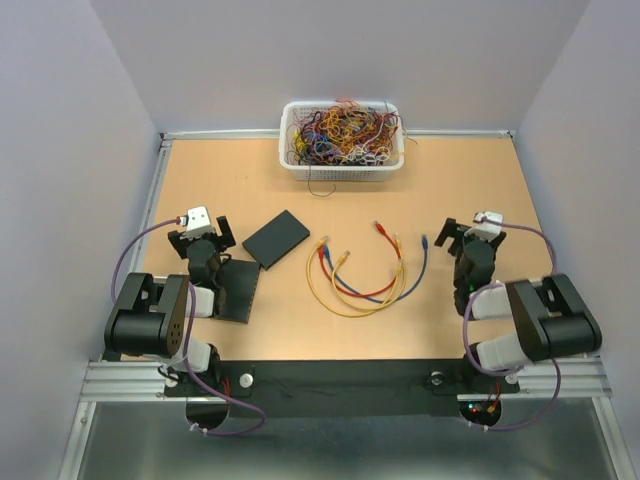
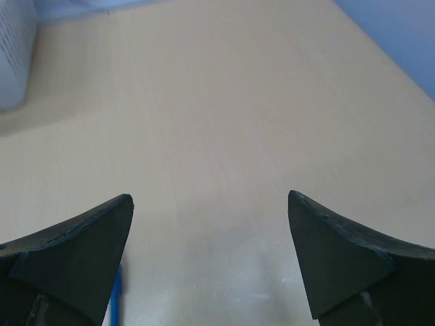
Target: Insert the plug into the switch port
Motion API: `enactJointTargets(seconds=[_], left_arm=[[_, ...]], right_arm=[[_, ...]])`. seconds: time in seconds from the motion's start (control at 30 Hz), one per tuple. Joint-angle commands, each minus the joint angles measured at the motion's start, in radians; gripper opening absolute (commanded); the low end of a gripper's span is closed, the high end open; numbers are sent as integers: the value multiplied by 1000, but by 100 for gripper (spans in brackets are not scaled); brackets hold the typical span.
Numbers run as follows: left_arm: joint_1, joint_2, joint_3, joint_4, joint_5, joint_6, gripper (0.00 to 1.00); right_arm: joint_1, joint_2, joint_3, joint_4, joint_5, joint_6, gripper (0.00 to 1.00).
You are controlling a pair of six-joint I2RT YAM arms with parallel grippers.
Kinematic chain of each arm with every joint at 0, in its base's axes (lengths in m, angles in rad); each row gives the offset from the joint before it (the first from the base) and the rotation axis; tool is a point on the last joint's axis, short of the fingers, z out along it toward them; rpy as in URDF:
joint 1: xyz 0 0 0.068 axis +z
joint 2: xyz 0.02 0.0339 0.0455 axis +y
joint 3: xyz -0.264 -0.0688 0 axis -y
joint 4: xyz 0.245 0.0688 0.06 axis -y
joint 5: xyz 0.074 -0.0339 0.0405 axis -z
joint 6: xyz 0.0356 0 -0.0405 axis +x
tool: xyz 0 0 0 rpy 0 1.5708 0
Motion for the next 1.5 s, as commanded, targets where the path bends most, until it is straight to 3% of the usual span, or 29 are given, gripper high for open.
enactJointTargets(seconds=[0.0, 0.07, 0.2, 0.57, 0.73, 0.93, 1.2, 1.3, 1.47], left_arm=[[-5, -16, 17, 285, -12, 15, 99], [-5, -16, 15, 283, -12, 12, 99], [-5, -17, 15, 285, -14, 15, 99], [-3, -17, 15, 285, -12, 12, 99], [-5, -16, 15, 285, -14, 12, 99], [-5, -16, 15, 285, -12, 15, 99], [-5, -17, 17, 285, -14, 12, 99], [-3, -16, 17, 286, -14, 15, 99], [-5, -17, 15, 285, -14, 12, 99]], right_arm=[[6, -252, 144, -231, 73, 32, 100], [7, -324, 223, -347, -5, 55, 100], [7, -426, 464, -622, -223, 310, 100], [47, -296, 838, -1197, -708, 490, 100], [285, -257, 846, -1317, -545, 479, 99], [472, -113, 818, -1368, -467, 571, 83], [486, 31, 831, -1394, -461, 628, 69], [489, 83, 844, -1406, -449, 629, 68], [489, 94, 889, -1457, -297, 580, 65]])
